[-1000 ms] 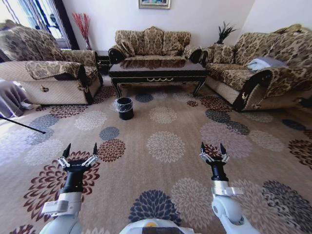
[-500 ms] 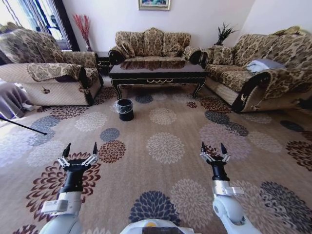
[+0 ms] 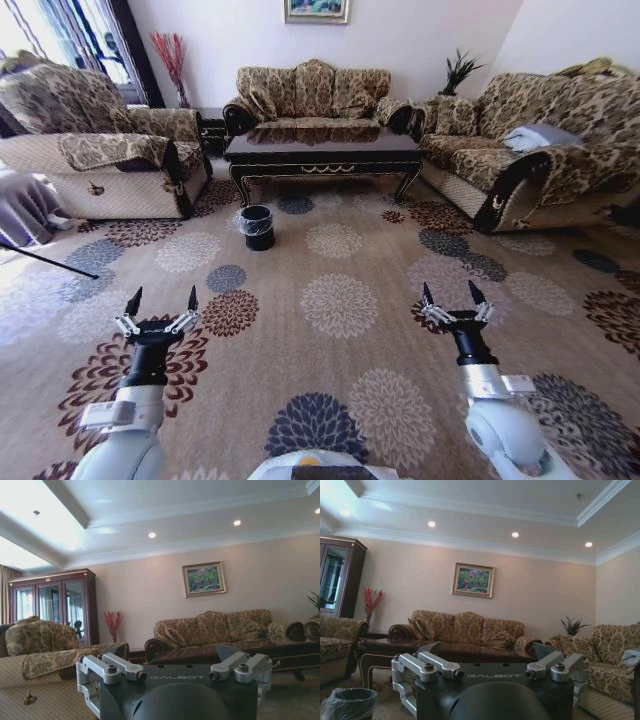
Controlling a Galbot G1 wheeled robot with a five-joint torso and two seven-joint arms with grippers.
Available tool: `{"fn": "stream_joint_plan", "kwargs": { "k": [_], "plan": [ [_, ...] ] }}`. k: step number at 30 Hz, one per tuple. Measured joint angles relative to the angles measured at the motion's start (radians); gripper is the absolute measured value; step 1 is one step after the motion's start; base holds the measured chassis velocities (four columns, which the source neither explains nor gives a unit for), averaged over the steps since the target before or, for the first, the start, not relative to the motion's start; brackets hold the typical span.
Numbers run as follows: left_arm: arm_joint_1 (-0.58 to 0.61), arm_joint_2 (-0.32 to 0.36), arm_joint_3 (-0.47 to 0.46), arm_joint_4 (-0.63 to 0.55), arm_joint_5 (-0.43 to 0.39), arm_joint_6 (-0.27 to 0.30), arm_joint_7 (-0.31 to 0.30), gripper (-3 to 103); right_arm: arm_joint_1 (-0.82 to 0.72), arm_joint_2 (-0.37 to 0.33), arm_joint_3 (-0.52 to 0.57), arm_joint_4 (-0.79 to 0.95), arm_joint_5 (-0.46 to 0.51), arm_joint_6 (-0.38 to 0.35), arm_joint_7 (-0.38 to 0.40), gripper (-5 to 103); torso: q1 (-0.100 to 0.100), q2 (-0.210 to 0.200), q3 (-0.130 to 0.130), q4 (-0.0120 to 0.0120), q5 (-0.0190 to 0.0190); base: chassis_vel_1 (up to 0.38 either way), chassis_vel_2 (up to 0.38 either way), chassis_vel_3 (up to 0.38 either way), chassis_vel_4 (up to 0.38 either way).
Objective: Move to the front of the table and pick up the trash from the floor, then place it into the trash bin.
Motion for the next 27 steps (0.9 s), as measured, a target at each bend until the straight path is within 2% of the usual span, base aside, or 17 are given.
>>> {"fn": "stream_joint_plan", "kwargs": {
  "k": [10, 13, 27],
  "plan": [
    [-0.056, 0.031, -0.041, 0.016, -0.069, 0.034, 0.019, 100, -0.069, -0.012, -0.025, 0.037, -0.01, -0.04, 0.036, 100, 0.013, 0.034, 0.021, -0.0001, 0.0002, 0.0, 0.0, 0.0, 0.0],
    [-0.072, 0.041, -0.055, 0.032, -0.097, 0.039, 0.023, 100, -0.071, -0.012, 0.005, 0.041, 0.012, -0.04, 0.048, 100, 0.018, 0.051, 0.034, 0.0, 0.0001, 0.0, 0.0, 0.0, 0.0],
    [-0.083, 0.04, -0.039, 0.039, -0.103, 0.042, 0.035, 100, -0.07, 0.003, 0.081, 0.045, 0.022, -0.017, 0.023, 100, 0.035, 0.107, 0.071, -0.0001, 0.0001, 0.0, 0.0, 0.0, 0.0]
  ]
}}
